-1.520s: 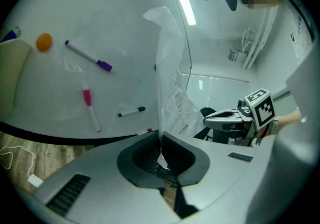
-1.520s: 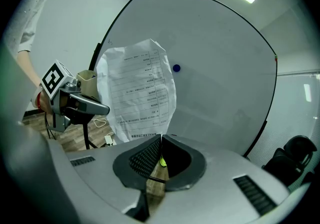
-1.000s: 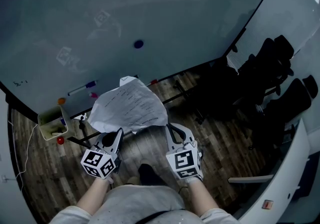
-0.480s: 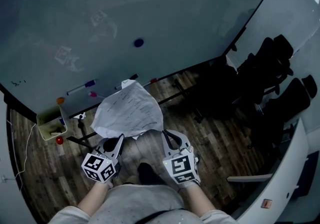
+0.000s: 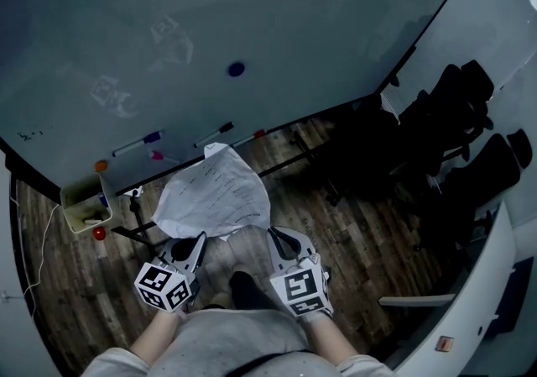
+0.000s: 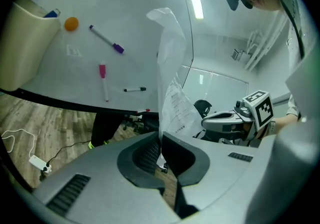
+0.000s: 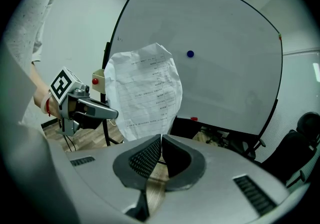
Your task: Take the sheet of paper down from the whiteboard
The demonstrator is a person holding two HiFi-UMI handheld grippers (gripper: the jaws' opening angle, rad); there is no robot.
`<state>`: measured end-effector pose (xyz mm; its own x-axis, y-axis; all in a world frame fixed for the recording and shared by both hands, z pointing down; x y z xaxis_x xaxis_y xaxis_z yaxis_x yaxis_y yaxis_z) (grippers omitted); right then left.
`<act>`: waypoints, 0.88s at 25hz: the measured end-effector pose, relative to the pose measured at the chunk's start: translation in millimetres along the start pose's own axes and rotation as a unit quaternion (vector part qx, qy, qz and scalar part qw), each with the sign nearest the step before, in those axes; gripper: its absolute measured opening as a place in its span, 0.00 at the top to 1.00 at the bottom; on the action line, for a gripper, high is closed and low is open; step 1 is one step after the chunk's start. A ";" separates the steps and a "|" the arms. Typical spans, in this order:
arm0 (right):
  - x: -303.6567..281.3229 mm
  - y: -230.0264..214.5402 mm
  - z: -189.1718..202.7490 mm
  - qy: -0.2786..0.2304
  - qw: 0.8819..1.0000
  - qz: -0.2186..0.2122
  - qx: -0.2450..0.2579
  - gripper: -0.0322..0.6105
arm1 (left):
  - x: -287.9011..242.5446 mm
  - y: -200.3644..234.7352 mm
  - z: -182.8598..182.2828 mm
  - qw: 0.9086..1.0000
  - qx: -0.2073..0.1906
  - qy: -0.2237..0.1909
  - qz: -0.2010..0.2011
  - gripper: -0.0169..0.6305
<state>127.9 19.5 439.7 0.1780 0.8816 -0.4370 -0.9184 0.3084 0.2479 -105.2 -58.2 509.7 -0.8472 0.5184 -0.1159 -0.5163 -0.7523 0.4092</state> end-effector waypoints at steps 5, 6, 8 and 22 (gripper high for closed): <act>2.4 5.6 8.3 0.006 1.000 -0.005 -0.005 0.91 | 6.1 -0.1 7.6 1.000 0.007 0.006 -0.004 0.95; 3.5 6.5 9.4 0.007 1.000 -0.005 -0.006 0.91 | 6.9 -0.3 8.9 1.000 0.008 0.007 -0.005 0.95; 6.2 9.1 12.6 0.012 1.000 -0.005 -0.009 0.91 | 8.7 -1.0 11.8 1.000 0.009 0.011 -0.005 0.95; 24.8 22.9 31.2 0.028 0.999 -0.015 -0.039 0.92 | 17.9 -10.7 29.2 0.999 0.024 0.038 0.011 0.95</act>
<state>122.3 59.5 461.5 0.1887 0.8506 -0.4908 -0.9381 0.3040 0.1662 -111.2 -29.0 529.7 -0.8665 0.4678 -0.1743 -0.4922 -0.7424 0.4545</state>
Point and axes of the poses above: the fingertips, and each gripper's own axes: x backward along the fingers, y to its left, z out of its underside, the point moved 10 cm from there along x, backward along the fingers, and after that the axes turned 5 degrees about -y, right-handed, at the moved point
